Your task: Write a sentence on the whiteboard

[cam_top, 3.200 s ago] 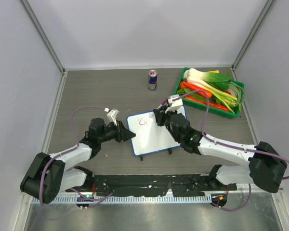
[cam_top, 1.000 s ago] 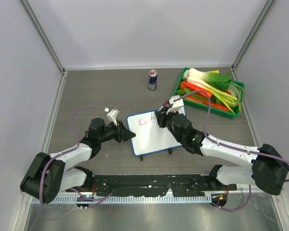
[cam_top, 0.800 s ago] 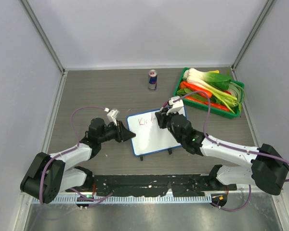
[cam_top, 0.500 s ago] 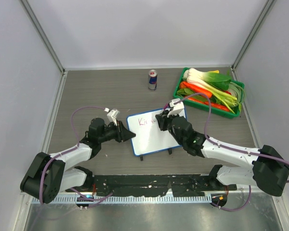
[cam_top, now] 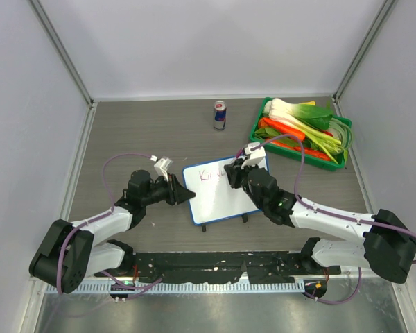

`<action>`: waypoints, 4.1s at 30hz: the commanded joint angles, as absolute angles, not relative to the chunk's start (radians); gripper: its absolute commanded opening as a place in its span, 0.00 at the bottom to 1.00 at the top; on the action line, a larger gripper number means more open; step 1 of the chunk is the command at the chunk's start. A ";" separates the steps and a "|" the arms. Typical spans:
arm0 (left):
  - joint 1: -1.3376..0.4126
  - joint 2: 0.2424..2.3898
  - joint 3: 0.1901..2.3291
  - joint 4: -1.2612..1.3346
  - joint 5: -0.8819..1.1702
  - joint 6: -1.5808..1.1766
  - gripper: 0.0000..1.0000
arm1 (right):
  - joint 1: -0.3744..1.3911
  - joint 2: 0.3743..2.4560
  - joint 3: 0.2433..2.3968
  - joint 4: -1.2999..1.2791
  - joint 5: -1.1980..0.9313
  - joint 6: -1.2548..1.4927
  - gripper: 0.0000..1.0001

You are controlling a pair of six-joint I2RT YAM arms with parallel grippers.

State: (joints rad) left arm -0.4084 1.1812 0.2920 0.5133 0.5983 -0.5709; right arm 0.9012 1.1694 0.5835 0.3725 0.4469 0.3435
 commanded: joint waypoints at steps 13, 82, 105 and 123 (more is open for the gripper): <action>-0.423 1.192 0.313 0.497 0.580 -0.515 0.00 | 0.888 1.186 0.647 0.436 0.502 0.316 0.01; -0.426 1.197 0.316 0.495 0.578 -0.512 0.00 | 0.858 1.140 0.597 0.382 0.525 0.337 0.01; -0.430 1.200 0.319 0.495 0.581 -0.511 0.00 | 0.834 1.170 0.638 0.390 0.440 0.357 0.01; -0.433 1.203 0.321 0.495 0.581 -0.512 0.00 | 0.836 1.118 0.548 0.348 0.448 0.399 0.01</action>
State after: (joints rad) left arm -0.4168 1.1912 0.3046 0.5114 0.5957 -0.5678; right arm 0.8394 1.1381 0.5587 0.3641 0.4171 0.3916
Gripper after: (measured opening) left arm 0.244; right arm 0.162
